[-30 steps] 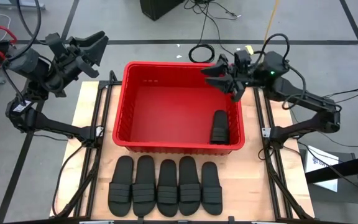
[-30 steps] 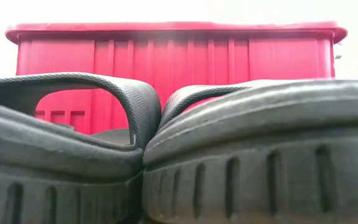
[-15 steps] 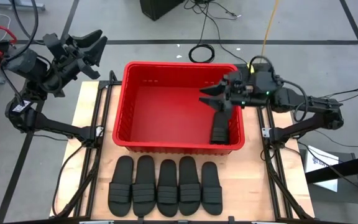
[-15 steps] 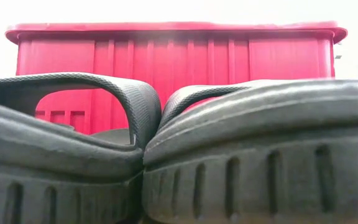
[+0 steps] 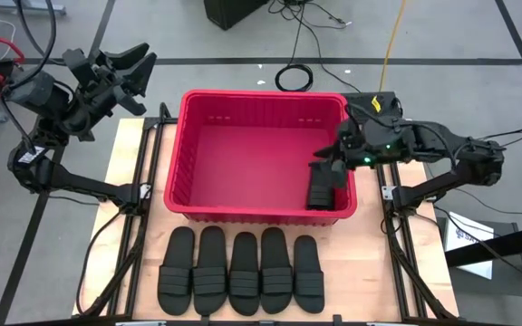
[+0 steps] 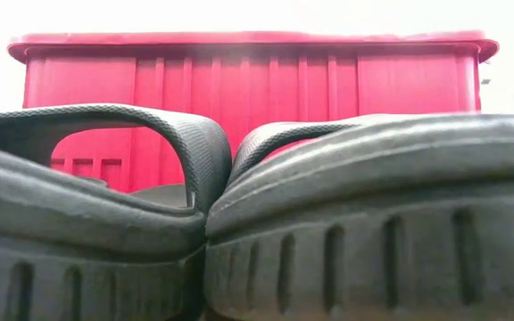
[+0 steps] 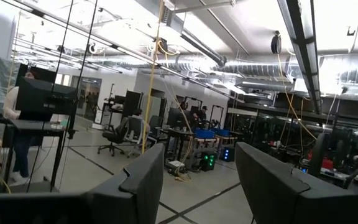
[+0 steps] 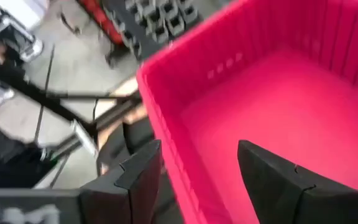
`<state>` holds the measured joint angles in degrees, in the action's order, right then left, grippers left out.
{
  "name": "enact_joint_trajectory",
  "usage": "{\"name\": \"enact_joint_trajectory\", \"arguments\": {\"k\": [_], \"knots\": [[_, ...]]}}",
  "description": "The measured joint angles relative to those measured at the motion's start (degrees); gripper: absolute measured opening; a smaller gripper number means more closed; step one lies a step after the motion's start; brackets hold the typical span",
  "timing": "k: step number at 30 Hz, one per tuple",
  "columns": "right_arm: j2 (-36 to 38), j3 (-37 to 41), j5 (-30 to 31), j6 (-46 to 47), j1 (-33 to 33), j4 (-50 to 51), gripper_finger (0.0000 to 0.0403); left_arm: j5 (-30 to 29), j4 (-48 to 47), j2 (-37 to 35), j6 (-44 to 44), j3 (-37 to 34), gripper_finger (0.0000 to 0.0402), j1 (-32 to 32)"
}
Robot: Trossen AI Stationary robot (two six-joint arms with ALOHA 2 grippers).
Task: Pick and place slides into bin
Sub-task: Put the black slide into the red bin
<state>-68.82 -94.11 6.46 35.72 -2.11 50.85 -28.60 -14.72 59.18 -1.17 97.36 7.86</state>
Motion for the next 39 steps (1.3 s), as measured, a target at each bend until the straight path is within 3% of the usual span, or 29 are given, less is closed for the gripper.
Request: {"name": "enact_joint_trajectory", "arguments": {"k": [7,12,18,26,33,39], "knots": [[-0.82,-1.16,-11.6,4.97,-1.2,9.97,0.0201,-0.11,0.0,0.04,1.38,0.0,0.02,0.04],[-3.19,-1.16,-21.07,6.12,-2.56,10.94,0.0201,-0.37,-0.02,0.04,1.4,0.0,0.02,1.68],[-6.61,-1.16,-28.19,6.08,-5.17,11.7,0.0201,-0.35,-0.05,0.04,1.01,0.0,0.02,3.68],[-11.88,-1.13,-33.67,2.61,-9.18,14.15,0.0201,0.04,-0.15,0.04,0.87,0.0,0.02,4.07],[-15.57,-0.99,-33.48,-0.3,-11.59,15.37,0.0201,0.09,-0.26,0.04,0.92,0.0,0.02,4.07],[-16.22,5.3,-34.54,-0.83,-12.96,12.58,0.0201,0.61,-0.57,0.04,0.9,0.0,0.02,4.07]]}}
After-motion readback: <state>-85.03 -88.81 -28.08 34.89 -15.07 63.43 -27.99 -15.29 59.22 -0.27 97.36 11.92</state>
